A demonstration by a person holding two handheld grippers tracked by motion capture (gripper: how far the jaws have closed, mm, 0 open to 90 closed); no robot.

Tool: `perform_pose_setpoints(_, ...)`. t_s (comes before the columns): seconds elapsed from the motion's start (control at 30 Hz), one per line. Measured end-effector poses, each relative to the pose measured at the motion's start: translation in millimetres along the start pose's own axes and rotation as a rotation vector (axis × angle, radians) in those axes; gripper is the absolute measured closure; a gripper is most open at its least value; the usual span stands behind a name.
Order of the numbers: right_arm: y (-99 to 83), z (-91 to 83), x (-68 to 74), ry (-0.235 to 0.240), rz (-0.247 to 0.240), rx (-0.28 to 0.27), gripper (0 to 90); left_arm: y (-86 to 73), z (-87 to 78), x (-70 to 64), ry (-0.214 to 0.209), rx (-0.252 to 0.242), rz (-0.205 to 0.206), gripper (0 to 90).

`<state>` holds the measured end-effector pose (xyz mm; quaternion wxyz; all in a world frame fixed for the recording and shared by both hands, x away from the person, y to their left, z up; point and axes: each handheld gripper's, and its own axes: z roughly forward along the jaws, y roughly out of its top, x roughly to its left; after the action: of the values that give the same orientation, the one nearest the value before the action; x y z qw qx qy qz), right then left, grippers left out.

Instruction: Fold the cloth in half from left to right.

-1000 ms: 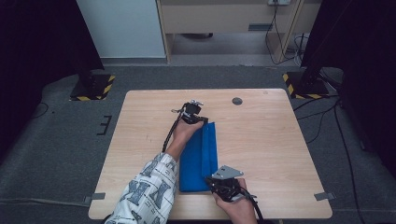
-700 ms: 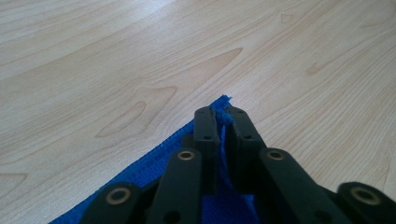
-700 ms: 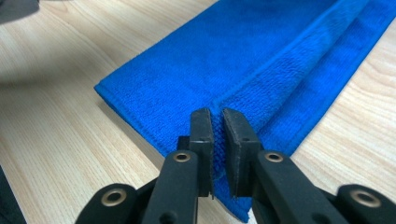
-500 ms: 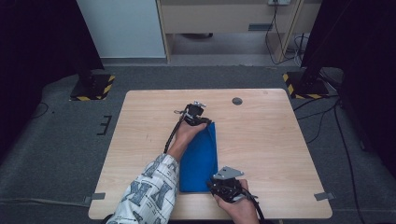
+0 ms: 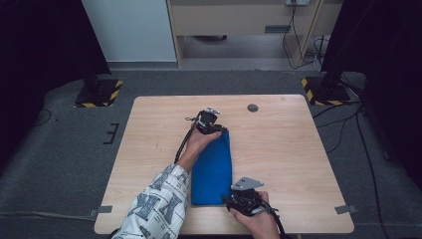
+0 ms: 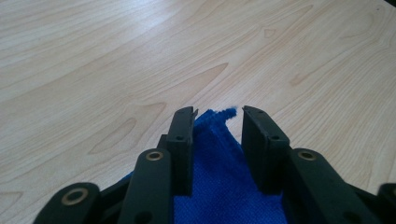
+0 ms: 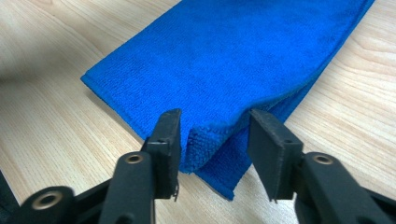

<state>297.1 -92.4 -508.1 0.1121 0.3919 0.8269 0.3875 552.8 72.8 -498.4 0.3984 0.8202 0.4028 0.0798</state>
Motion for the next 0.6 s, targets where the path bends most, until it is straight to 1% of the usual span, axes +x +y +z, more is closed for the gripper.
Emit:
perform_pose_setpoints(0.13,-0.1,-0.6,-1.1,-0.001,0.005,0.006,50.4,0.8,-1.2,-1.7,0.001,-0.005,0.012,62.5)
perform_pose_setpoints(0.27,0.6,-0.7,-1.6,-0.004,0.011,0.008,47.2,0.8,-1.3,-2.2,-0.005,-0.005,0.015,61.7)
perform_pose_setpoints(0.33,1.1,-0.5,-2.0,-0.006,0.01,0.01,45.8,1.1,-1.3,-2.8,-0.006,-0.014,0.017,61.3)
perform_pose_setpoints(0.4,1.5,-0.1,-2.7,-0.009,0.006,0.01,44.1,1.6,-2.1,-3.6,-0.006,-0.015,0.028,60.2)
perform_pose_setpoints(0.53,1.6,0.4,-4.2,-0.01,0.01,0.017,39.3,1.9,-2.9,-4.5,-0.005,-0.012,0.027,54.9)
perform_pose_setpoints(0.6,1.6,0.9,-5.0,-0.01,0.012,0.016,36.9,2.0,-3.3,-4.9,-0.007,-0.008,0.035,53.2)
